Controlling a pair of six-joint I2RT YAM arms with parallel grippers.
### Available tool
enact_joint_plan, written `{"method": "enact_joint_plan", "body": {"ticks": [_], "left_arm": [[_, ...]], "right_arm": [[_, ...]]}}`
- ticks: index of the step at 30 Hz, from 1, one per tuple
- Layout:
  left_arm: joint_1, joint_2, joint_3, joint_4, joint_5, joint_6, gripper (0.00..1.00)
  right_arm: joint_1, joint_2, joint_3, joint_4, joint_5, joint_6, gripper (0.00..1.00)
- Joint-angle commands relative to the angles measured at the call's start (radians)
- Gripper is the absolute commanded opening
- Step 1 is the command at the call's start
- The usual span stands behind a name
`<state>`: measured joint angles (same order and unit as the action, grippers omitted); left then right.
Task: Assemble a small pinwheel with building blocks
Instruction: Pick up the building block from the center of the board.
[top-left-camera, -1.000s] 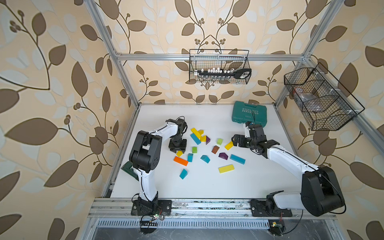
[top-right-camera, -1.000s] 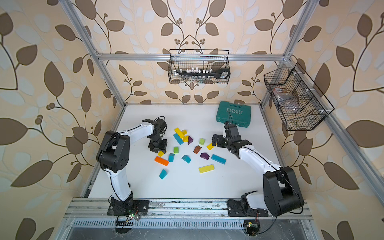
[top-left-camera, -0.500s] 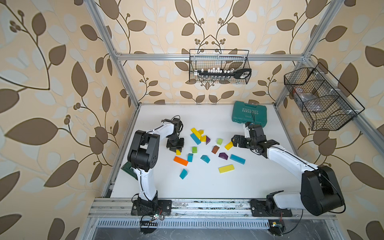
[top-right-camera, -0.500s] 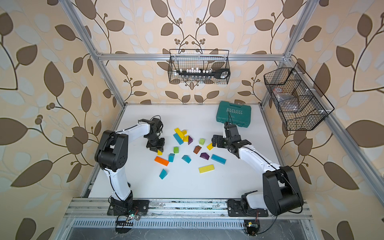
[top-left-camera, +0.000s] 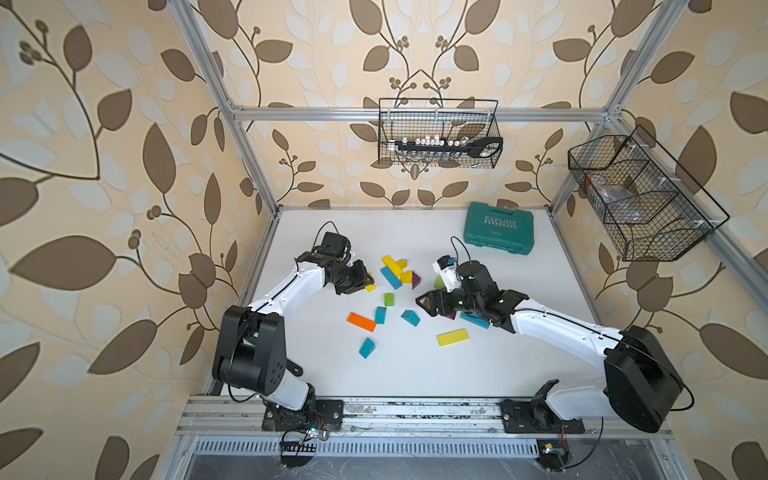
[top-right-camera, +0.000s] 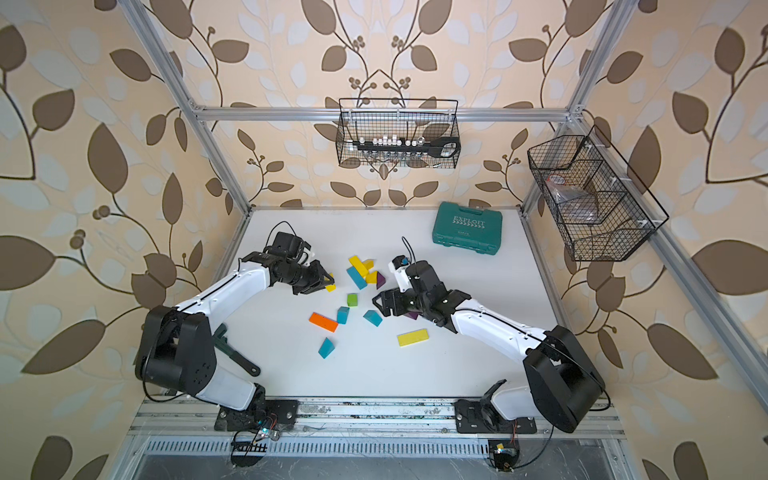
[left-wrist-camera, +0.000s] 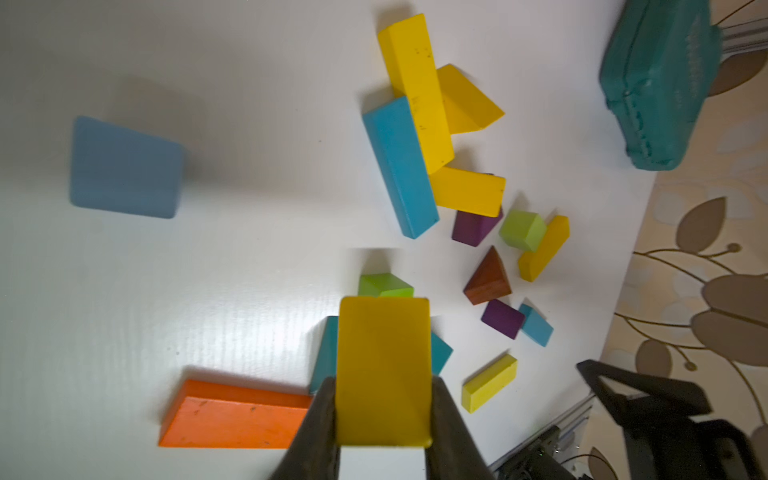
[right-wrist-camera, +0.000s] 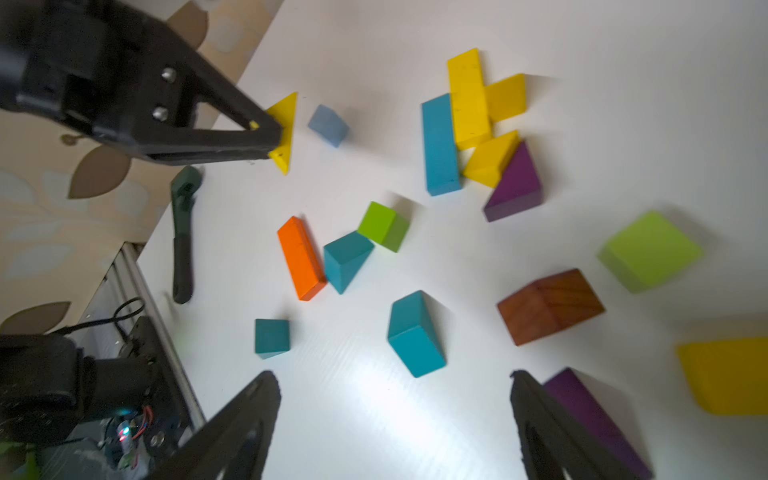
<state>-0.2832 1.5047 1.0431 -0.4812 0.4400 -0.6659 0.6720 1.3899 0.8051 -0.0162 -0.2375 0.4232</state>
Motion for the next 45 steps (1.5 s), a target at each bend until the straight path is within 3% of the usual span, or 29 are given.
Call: {"method": "enact_joint_plan", "body": {"ticks": [1,5,7,11,15,18,20,22,23,27,34,45], "left_arm": [[-0.032,-0.055,-0.053,0.194,0.096,-0.211,0.04],[-0.039,-0.105,-0.14,0.383,0.169,-0.343,0.1],[-0.039,-0.09,-0.128,0.393,0.216,-0.333,0.1],[-0.039,-0.079,-0.141,0.425,0.278,-0.321,0.12],[-0.042,-0.012,-0.118,0.473,0.416,-0.292,0.13],[-0.046,0.01,-0.075,0.386,0.521,-0.18,0.14],[-0.048,-0.007,-0.059,0.296,0.537,-0.101,0.16],[-0.048,-0.007,-0.029,0.193,0.545,-0.016,0.16],[-0.047,0.0,-0.015,0.15,0.551,0.01,0.16],[-0.048,0.031,0.004,0.123,0.611,0.049,0.15],[-0.048,0.051,0.032,0.056,0.671,0.134,0.15],[-0.059,0.088,0.048,-0.008,0.686,0.19,0.16]], "right_arm": [[0.024,0.049,0.029,0.131,0.014,0.065,0.77],[0.078,0.129,0.073,0.234,0.028,0.04,0.8],[0.08,0.157,0.058,0.324,0.013,0.018,0.83],[0.078,0.176,0.051,0.331,0.069,-0.048,0.78],[0.079,0.184,0.019,0.404,0.013,-0.123,0.78],[0.039,0.142,-0.04,0.465,-0.119,-0.217,0.78],[-0.052,0.102,-0.101,0.536,-0.273,-0.246,0.85],[-0.079,0.071,-0.1,0.469,-0.337,-0.356,0.93],[-0.075,0.068,-0.067,0.377,-0.342,-0.439,0.99],[-0.077,0.105,0.045,0.171,-0.397,-0.651,1.0],[-0.076,0.123,-0.003,0.311,-0.382,-0.846,0.97],[-0.06,0.205,0.051,0.375,-0.388,-0.969,0.86]]}}
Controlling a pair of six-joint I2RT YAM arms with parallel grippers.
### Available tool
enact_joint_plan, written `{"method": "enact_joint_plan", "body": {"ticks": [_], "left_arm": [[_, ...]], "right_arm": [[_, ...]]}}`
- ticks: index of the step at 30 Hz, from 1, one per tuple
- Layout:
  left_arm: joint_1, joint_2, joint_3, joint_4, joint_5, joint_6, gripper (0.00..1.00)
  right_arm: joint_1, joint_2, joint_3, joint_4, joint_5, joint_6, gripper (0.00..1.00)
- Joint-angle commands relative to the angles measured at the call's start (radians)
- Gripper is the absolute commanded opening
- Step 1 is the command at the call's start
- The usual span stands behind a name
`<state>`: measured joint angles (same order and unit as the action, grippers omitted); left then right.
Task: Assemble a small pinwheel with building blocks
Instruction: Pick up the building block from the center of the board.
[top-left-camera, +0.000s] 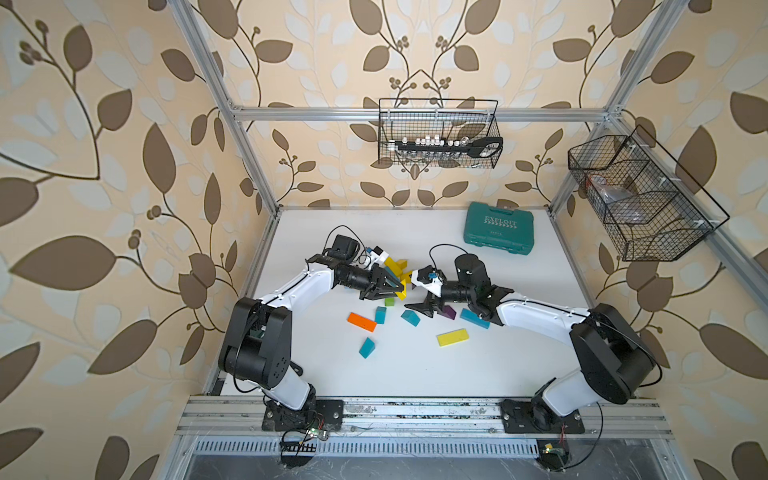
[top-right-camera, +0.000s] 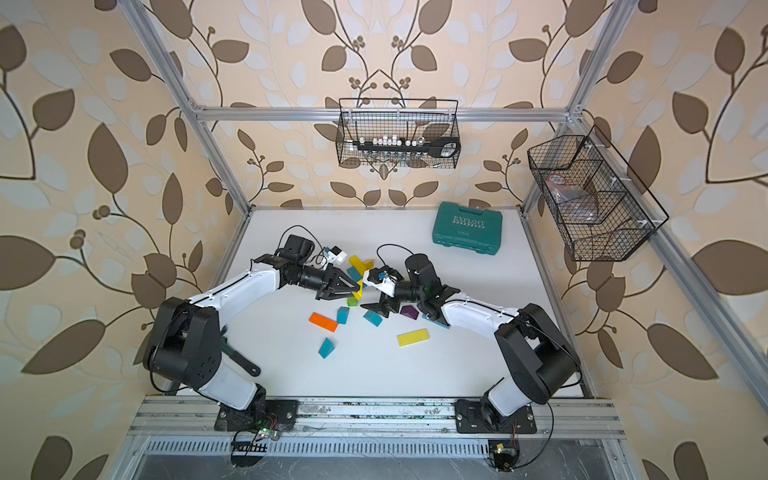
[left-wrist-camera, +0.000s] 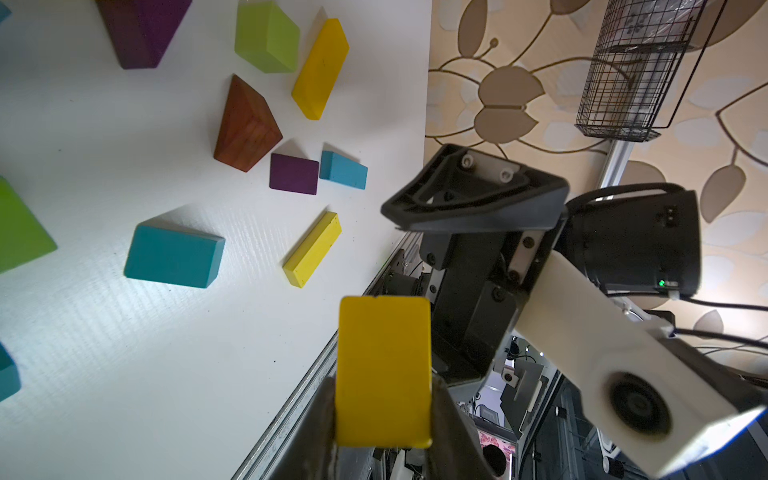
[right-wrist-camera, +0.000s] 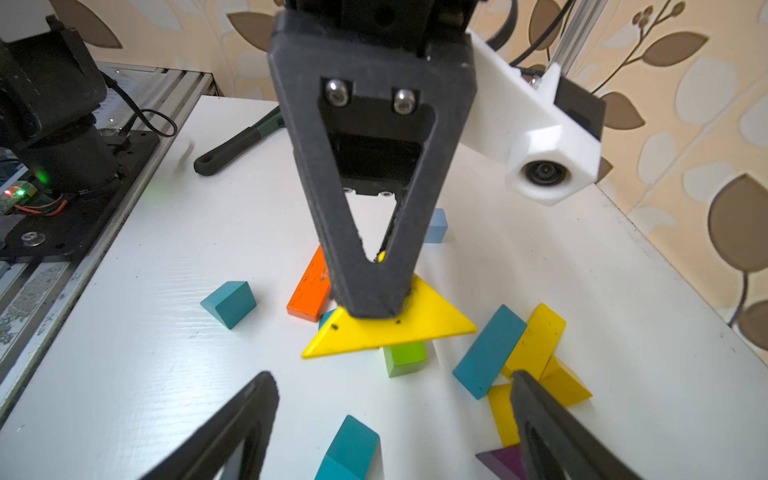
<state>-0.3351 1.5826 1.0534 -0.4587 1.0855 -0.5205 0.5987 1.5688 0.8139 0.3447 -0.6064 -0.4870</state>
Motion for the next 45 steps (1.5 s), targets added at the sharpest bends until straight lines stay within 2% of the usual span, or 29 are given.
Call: {"method": "enact_joint_plan", "body": {"ticks": [1,6,13,25,27,31,37,39,42,44,45], "left_arm": [[-0.007,0.014,0.04,-0.035,0.039,0.047,0.16],[-0.008,0.035,0.046,-0.05,0.035,0.06,0.15],[-0.008,0.05,0.054,-0.066,0.026,0.073,0.15],[-0.008,0.027,0.056,-0.06,0.026,0.068,0.19],[-0.008,0.026,0.056,-0.066,0.021,0.069,0.25],[0.001,0.005,0.042,-0.057,-0.014,0.049,0.46],[0.081,-0.084,-0.065,0.01,-0.074,-0.044,0.77],[0.129,-0.131,-0.121,0.028,-0.088,-0.078,0.79],[0.202,-0.225,-0.164,-0.025,-0.154,-0.08,0.85],[0.232,-0.265,-0.159,-0.099,-0.228,-0.048,0.99],[0.239,-0.285,-0.146,-0.144,-0.284,-0.026,0.99]], "right_arm": [[0.017,0.03,0.047,0.016,-0.017,-0.064,0.84],[0.031,0.058,0.078,0.004,-0.026,-0.082,0.8],[0.048,0.087,0.111,-0.045,-0.032,-0.109,0.58],[0.061,0.092,0.118,-0.069,-0.006,-0.113,0.37],[0.06,0.094,0.125,-0.075,0.003,-0.101,0.33],[0.059,0.099,0.144,-0.109,0.027,-0.063,0.24],[0.056,0.111,0.14,-0.143,0.12,0.07,0.2],[0.057,0.107,0.129,-0.149,0.162,0.128,0.19],[0.082,0.105,0.125,-0.186,0.274,0.206,0.2],[0.142,0.107,0.132,-0.236,0.401,0.217,0.19],[0.171,0.106,0.135,-0.257,0.447,0.221,0.19]]}}
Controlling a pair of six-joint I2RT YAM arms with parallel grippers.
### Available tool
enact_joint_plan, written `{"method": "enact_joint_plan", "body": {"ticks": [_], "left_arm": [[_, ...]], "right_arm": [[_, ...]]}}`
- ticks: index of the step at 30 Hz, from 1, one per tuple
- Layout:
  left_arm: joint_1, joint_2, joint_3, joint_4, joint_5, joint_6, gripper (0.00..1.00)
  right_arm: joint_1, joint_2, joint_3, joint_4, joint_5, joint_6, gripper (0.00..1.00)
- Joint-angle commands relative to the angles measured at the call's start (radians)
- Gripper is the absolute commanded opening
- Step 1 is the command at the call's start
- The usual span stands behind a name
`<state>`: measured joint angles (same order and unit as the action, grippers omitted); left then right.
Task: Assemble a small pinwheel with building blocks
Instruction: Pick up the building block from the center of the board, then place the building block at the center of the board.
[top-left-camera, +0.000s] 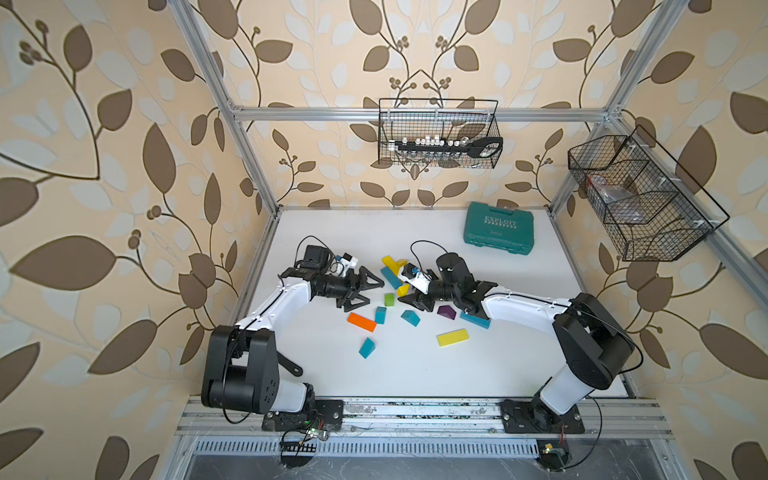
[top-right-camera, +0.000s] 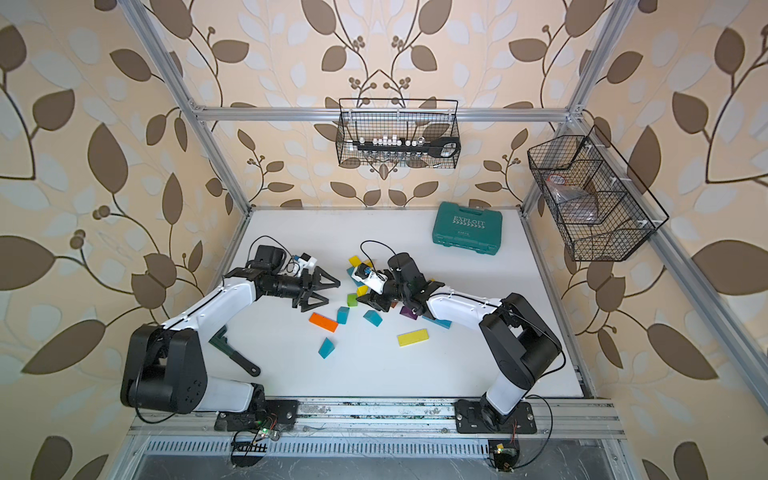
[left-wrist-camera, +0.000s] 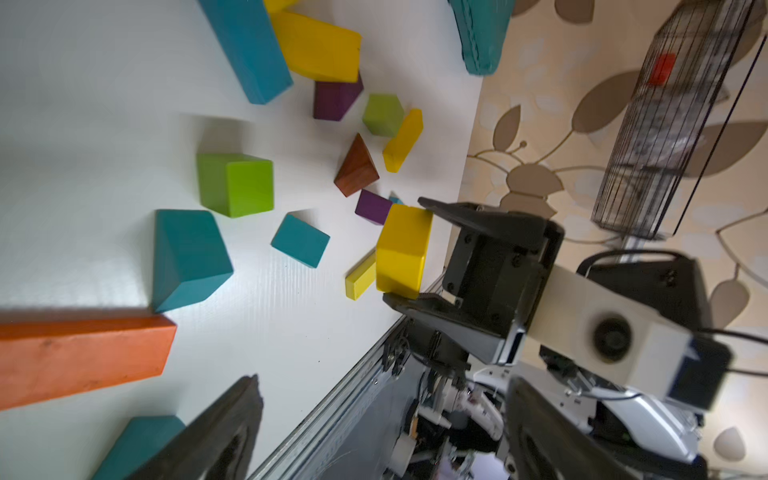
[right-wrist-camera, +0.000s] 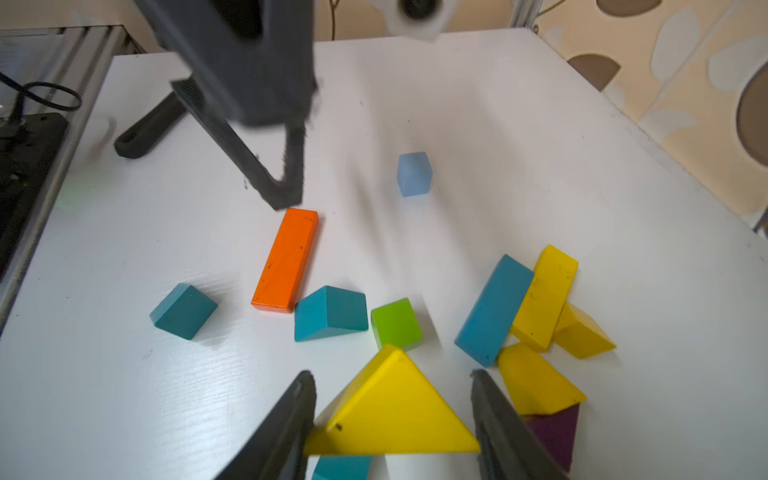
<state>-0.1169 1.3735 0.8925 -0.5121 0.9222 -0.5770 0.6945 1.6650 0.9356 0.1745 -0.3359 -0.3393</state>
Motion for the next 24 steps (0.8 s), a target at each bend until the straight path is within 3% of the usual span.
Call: {"method": "enact_joint_plan", "body": {"ticks": [1,4,8,14,17,24], "left_arm": [[0.022,-0.091,0.028,-0.13,-0.177,0.042,0.99],[0.022,-0.125,0.05,-0.193,-0.282,0.056,0.99],[0.022,-0.127,0.034,-0.203,-0.296,0.052,0.99],[0.02,-0.147,-0.019,-0.187,-0.311,0.055,0.99],[0.017,-0.155,-0.033,-0.197,-0.328,0.068,0.99],[-0.018,-0.128,-0.036,-0.255,-0.39,0.075,0.99]], "right_arm": [[0.094,0.009,0.011,-0.1,0.203,0.087,0.19],[0.144,-0.008,-0.012,-0.109,0.248,0.154,0.17],[0.228,-0.021,-0.066,-0.084,0.279,0.153,0.16],[0.257,0.015,-0.101,-0.097,0.177,0.055,0.16],[0.257,0.028,-0.106,-0.09,0.133,0.013,0.21],[0.257,0.108,-0.063,-0.119,0.092,-0.008,0.24]]}}
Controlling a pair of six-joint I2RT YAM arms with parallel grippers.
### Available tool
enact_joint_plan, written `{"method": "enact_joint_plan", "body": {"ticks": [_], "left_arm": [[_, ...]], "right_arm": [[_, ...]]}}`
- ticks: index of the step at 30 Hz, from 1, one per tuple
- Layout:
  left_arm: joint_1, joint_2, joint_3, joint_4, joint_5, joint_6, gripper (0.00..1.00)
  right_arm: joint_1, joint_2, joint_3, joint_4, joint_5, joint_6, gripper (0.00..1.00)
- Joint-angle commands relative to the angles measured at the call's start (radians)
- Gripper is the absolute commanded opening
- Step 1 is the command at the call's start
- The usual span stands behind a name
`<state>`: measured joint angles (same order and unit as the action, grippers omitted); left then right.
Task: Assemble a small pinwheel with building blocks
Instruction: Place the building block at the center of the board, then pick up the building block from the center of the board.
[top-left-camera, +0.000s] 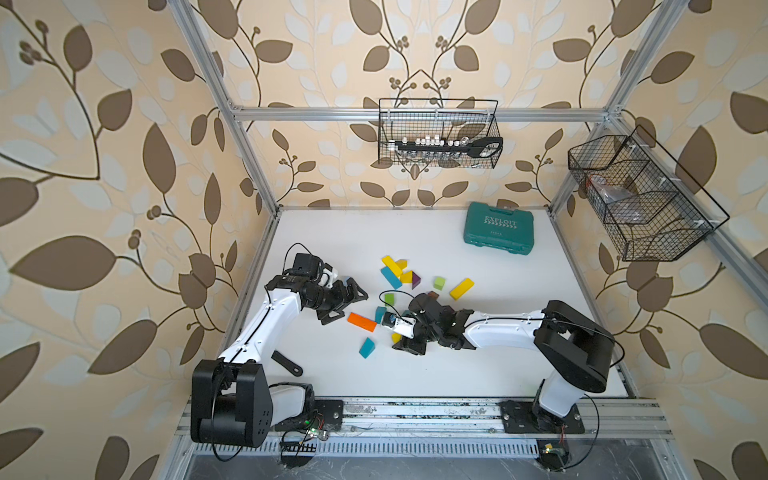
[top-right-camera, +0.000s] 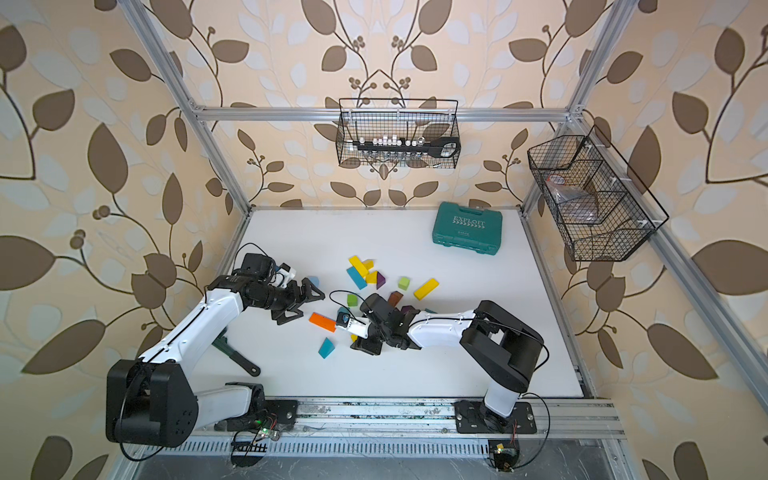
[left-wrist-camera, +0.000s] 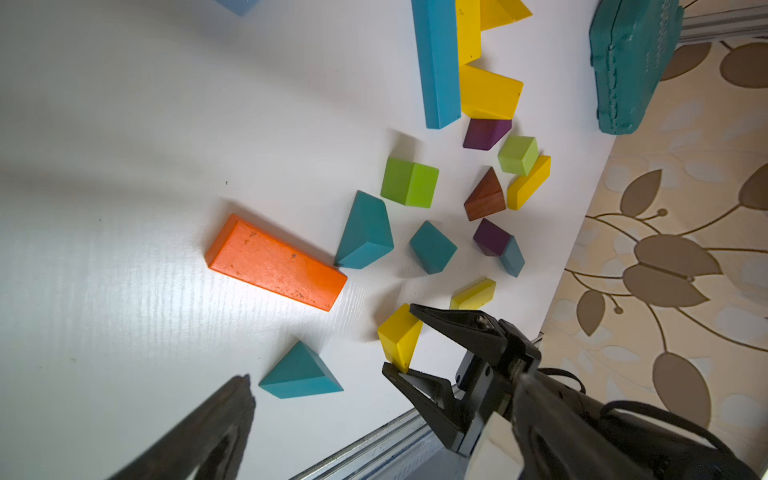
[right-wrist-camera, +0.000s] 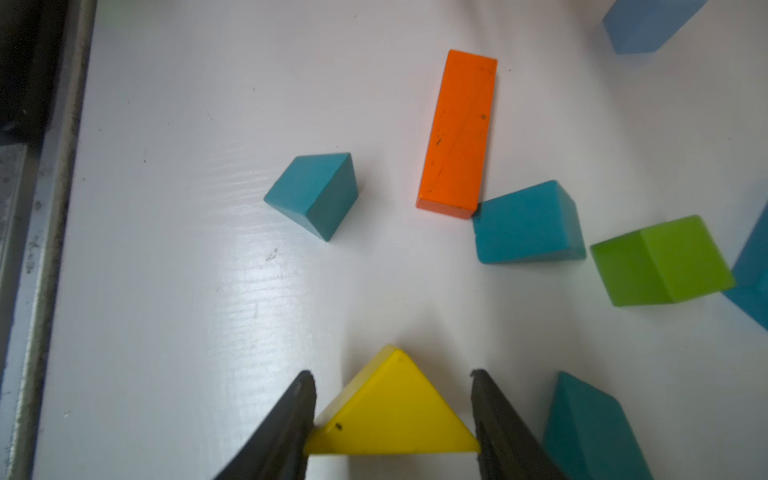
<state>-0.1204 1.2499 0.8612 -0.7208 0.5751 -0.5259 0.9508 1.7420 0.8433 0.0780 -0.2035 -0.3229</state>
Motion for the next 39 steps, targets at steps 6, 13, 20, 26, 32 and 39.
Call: {"method": "enact_joint_plan", "body": {"ticks": [6,13,20,26,32,39], "left_arm": [[-0.041,0.015,0.002,-0.074,-0.114,0.012,0.99],[-0.136,0.067,0.062,-0.128,-0.205,0.008,0.99],[-0.258,0.148,0.159,-0.184,-0.274,0.011,0.99],[-0.451,0.295,0.304,-0.279,-0.358,0.037,0.95],[-0.594,0.446,0.401,-0.321,-0.371,0.061,0.78],[-0.657,0.582,0.479,-0.347,-0.395,0.072,0.68]], "right_arm": [[0.0,0.056,0.054,-0.046,-0.039,-0.025,0.45],[-0.001,0.015,0.037,-0.044,-0.028,-0.022,0.65],[-0.025,-0.116,-0.024,-0.056,-0.054,0.031,0.86],[-0.054,-0.331,-0.236,0.041,-0.075,0.189,0.99],[-0.199,-0.555,-0.423,0.115,-0.073,0.342,1.0],[-0.233,-0.637,-0.465,0.131,-0.011,0.367,1.0]]}}
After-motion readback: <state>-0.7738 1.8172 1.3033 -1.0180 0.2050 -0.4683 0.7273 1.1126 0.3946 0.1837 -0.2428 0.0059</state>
